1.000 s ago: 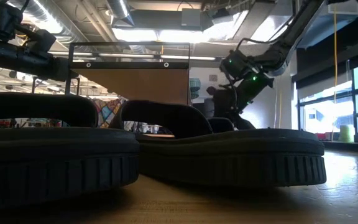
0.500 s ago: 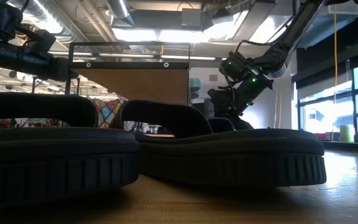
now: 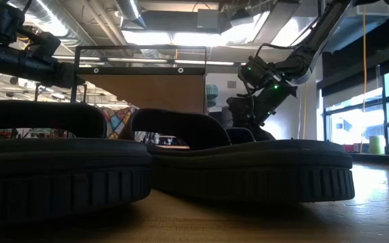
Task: Pick and place slides into the shelf
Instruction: Put the black slide under the shelf
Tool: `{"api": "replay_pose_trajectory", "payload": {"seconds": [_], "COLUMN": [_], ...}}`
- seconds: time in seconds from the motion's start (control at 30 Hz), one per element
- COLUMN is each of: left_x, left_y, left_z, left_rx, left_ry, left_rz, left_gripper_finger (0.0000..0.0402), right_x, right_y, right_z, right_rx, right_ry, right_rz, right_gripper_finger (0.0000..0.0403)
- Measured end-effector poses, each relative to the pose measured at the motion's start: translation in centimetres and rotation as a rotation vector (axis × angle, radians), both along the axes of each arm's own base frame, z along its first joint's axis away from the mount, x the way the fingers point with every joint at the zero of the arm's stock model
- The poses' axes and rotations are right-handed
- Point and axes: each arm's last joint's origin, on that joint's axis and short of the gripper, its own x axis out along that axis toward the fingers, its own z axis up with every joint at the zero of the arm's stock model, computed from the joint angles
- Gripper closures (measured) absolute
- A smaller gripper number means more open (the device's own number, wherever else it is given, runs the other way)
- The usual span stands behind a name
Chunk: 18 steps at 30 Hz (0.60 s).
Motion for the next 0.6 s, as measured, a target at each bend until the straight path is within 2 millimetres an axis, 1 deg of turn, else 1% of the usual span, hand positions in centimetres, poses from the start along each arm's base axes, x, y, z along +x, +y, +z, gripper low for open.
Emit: {"api": "replay_pose_trajectory", "payload": {"seconds": [0.2,0.33,0.43,0.6], "left_x": [0.0,0.0,0.0,0.0], "left_y": [0.0,0.0,0.0,0.0], "left_z": [0.0,0.0,0.0,0.0], "left_rx": [0.000,0.000,0.000,0.001], "left_ry": [0.000,0.000,0.000,0.002], "left_rz": [0.000,0.000,0.000,0.000], "left_gripper_finger": [0.0401,0.0401,0.0401,0.0401], "right_x": [0.0,-0.1,0.1,0.6], "right_y": [0.0,0.1,0.7,2.0], "right_z": [0.0,0.0,0.2,1.3], "right_rx": [-0.009,-0.041,-0.052,-0.042], "right_ry": [0.016,0.034,0.043,-0.005], "right_rz": [0.014,-0.061,-0.106,-0.086], "right_gripper_finger": [0.0278,0.0240,0.0224,0.0216]}}
